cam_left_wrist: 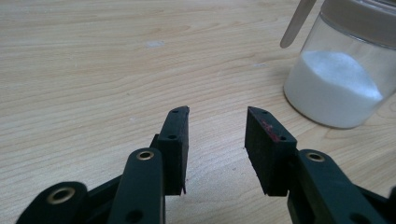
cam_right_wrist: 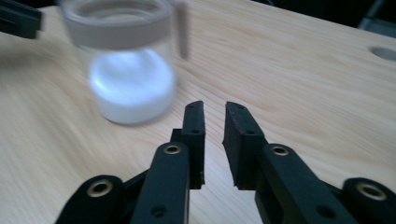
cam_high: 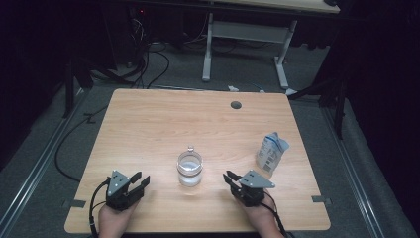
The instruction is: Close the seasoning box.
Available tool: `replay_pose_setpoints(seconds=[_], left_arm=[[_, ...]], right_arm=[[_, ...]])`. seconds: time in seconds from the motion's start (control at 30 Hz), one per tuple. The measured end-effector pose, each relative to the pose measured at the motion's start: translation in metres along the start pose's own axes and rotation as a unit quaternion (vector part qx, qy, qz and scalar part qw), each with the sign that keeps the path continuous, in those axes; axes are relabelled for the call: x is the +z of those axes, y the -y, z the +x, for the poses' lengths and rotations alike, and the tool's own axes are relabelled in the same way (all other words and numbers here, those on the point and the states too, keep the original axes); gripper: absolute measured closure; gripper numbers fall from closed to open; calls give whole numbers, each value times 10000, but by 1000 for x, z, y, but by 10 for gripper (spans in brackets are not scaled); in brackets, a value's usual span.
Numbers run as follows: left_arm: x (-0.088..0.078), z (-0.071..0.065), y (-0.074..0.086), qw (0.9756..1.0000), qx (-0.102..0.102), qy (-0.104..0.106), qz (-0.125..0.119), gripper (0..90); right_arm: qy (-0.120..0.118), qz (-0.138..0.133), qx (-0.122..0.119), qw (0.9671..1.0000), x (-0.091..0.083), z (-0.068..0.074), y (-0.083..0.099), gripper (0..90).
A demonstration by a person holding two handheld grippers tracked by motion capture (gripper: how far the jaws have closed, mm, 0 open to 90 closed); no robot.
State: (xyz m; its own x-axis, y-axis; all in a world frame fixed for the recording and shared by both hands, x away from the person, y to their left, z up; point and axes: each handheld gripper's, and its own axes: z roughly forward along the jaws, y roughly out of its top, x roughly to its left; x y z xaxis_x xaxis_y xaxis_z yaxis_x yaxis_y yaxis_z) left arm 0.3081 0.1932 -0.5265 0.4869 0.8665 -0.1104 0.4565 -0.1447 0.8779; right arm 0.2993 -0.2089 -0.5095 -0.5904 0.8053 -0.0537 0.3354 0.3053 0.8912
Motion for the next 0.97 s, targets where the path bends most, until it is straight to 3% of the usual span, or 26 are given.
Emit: replay_pose_setpoints(seconds=[0.03, 0.07, 0.13, 0.2, 0.47, 0.67, 0.97], left_arm=[[0, 0, 0, 10000, 2, -2, 7, 602], [0, -1, 0, 10000, 8, -6, 9, 600], [0, -2, 0, 10000, 9, -16, 2, 598], [0, -2, 1, 10000, 10, -27, 5, 590], [-2, 2, 1, 10000, -15, -28, -6, 584], [-2, -1, -1, 10000, 80, -49, -17, 577], [1, 1, 0, 10000, 63, -19, 75, 551]], right_arm=[[0, 0, 0, 10000, 0, 0, 0, 760], [161, 35, 130, 9998, -11, -16, 10, 726], [221, 44, 161, 9996, -14, -22, 14, 718], [405, 42, 388, 9984, -31, -43, 26, 685], [890, 49, 695, 9936, -60, -71, 45, 658], [859, 31, 646, 9942, -58, -69, 43, 647], [796, 146, 620, 9948, -54, -66, 46, 615]])
